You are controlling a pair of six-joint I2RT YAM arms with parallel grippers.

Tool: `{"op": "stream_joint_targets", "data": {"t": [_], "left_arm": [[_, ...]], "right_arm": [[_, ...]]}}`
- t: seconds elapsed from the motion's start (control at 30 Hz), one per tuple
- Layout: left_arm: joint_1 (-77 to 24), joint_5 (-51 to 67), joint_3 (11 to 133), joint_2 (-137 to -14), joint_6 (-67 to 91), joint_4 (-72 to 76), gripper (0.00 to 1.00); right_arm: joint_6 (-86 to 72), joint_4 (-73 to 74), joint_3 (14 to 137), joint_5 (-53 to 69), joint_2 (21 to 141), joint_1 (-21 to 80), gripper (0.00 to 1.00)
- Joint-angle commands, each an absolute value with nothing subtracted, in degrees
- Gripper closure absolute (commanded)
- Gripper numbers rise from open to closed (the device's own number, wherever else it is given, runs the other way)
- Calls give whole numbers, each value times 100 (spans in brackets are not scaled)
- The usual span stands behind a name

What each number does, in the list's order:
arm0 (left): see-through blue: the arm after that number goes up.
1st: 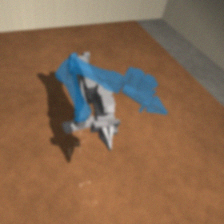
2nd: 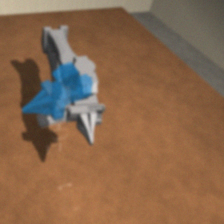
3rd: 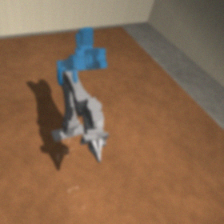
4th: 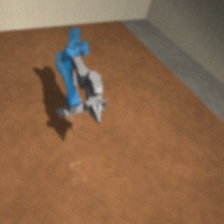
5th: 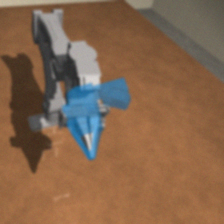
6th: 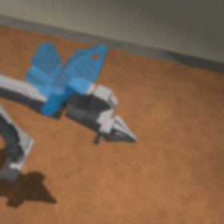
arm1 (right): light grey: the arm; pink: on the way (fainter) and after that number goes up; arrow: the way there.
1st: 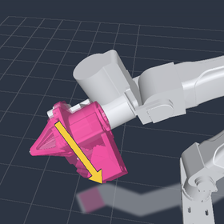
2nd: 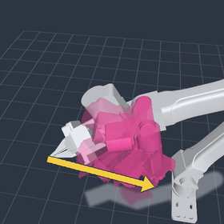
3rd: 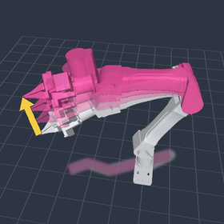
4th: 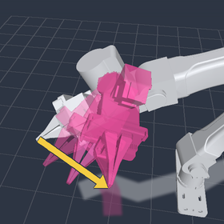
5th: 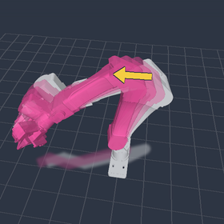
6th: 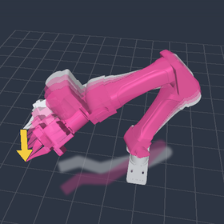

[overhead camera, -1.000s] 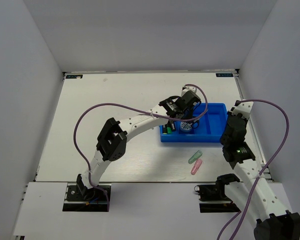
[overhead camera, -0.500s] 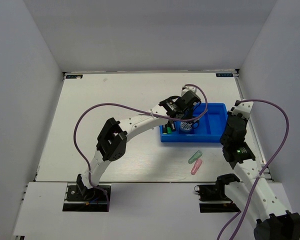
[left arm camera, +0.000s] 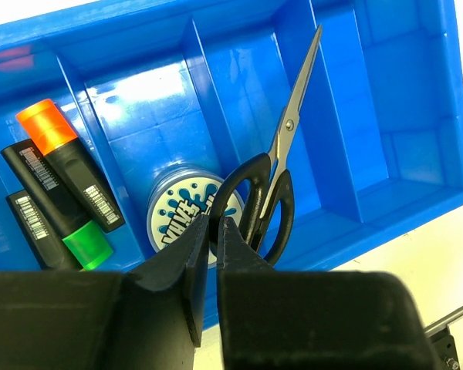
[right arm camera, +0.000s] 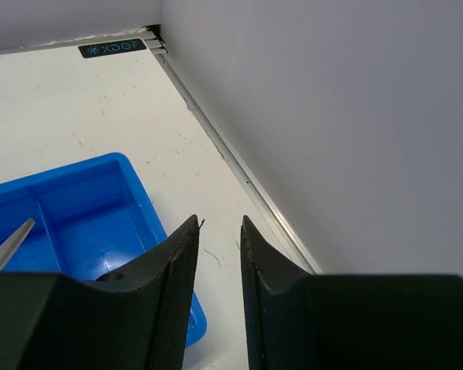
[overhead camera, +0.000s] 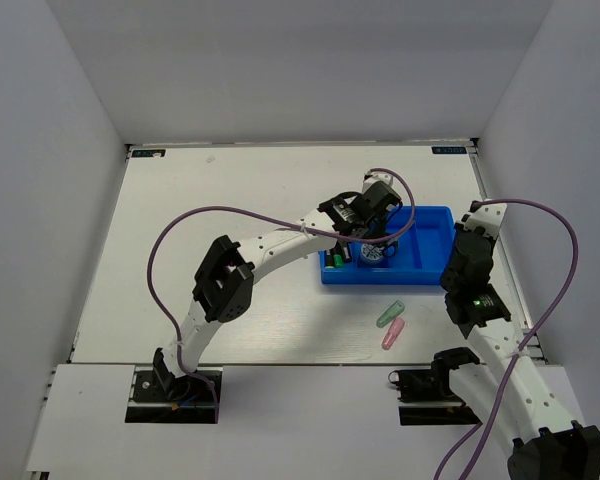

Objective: Sort the stationery into containers
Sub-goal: Place the stationery into the container

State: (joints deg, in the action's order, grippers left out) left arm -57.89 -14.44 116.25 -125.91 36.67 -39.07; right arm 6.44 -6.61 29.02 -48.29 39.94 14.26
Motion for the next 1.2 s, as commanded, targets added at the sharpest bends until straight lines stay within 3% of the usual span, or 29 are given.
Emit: {"op": "stream_joint_targets", "data": {"t": [0.0,0.87,0.93,1.0,1.03,1.07,1.1,1.13,1.17], "left_arm": [[-5827,-1512,11830,-12454,3709,-3911,79],[-5888,-1389,11831,-12402,3771,-3788,74],[-5941,-1397,11751,-12314,3526,-3736,68],[-6160,-1178,11689,-12077,3008,-3691,55],[-6318,-1030,11689,-12015,2588,-3778,55],[-6528,-950,11637,-11806,2166,-4223,78],[-6643,-1280,11437,-11708,1988,-4402,100],[-6940,-1570,11252,-11437,1725,-4708,100],[-7100,-2052,10345,-11060,1470,-4746,100]], "right_arm": [[615,-1055,2865,-5001,3920,1406,68],[694,-1151,2812,-5045,3885,1389,68],[738,-1134,2830,-4984,3876,1406,61],[913,-637,2978,-4408,3876,1406,42],[931,-346,3154,-4108,3911,1415,28],[949,519,3242,-3582,3902,1398,28],[975,771,3304,-2951,3894,1397,32],[1002,991,3444,-2657,3885,1397,80],[1019,1419,3506,-2089,3850,1406,94]]}}
